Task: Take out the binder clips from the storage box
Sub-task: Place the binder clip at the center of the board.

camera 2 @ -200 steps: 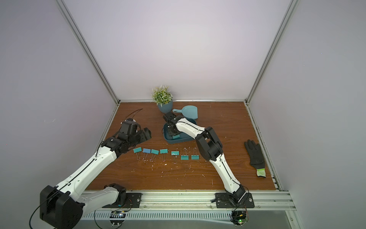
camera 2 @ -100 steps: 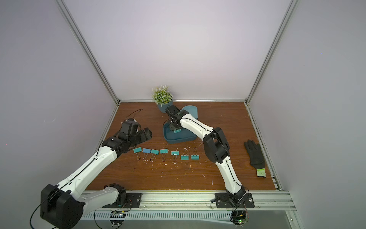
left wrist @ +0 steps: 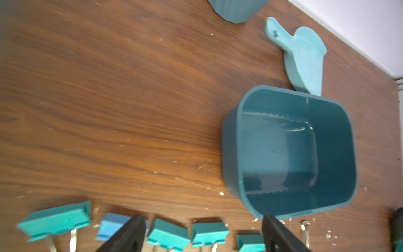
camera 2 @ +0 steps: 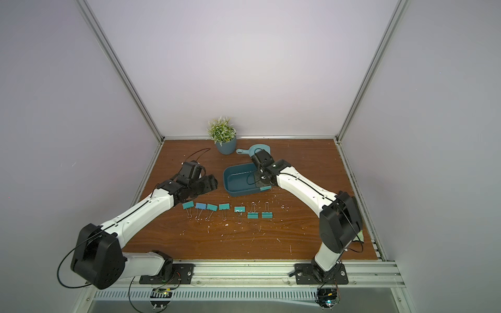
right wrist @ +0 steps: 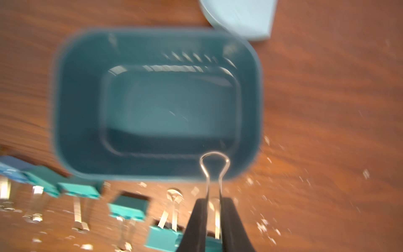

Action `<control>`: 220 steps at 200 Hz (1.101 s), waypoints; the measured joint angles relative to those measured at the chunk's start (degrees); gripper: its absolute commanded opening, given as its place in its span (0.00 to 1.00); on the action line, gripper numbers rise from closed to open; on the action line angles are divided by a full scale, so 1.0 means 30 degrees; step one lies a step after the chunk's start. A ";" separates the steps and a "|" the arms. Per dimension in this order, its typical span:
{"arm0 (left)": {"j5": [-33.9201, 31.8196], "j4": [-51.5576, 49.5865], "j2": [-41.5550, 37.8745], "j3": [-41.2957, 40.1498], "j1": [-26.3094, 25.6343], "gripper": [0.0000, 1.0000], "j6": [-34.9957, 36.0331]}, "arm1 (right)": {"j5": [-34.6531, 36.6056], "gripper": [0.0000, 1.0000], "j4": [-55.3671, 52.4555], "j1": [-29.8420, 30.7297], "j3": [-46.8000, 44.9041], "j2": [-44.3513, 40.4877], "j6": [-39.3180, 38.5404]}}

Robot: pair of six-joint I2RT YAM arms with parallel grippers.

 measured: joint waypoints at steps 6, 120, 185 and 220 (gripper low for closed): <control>0.0109 0.0087 0.0386 0.0248 -0.0138 0.82 -0.0015 | 0.0007 0.00 0.0087 -0.0189 -0.1056 -0.0641 0.0109; 0.0845 -0.0248 0.6914 0.4452 -0.1566 0.71 0.0066 | -0.0823 0.00 0.4517 -0.1253 -0.9653 -0.2900 0.0670; 0.0750 -0.1260 0.8364 0.5727 -0.1566 0.67 0.0335 | -0.1625 0.12 0.6404 -0.1333 -1.0418 -0.1982 0.0590; 0.0510 -0.1676 0.8932 0.6594 -0.1566 0.62 0.0663 | -0.2062 0.44 0.6761 -0.1341 -1.0608 -0.2193 0.0576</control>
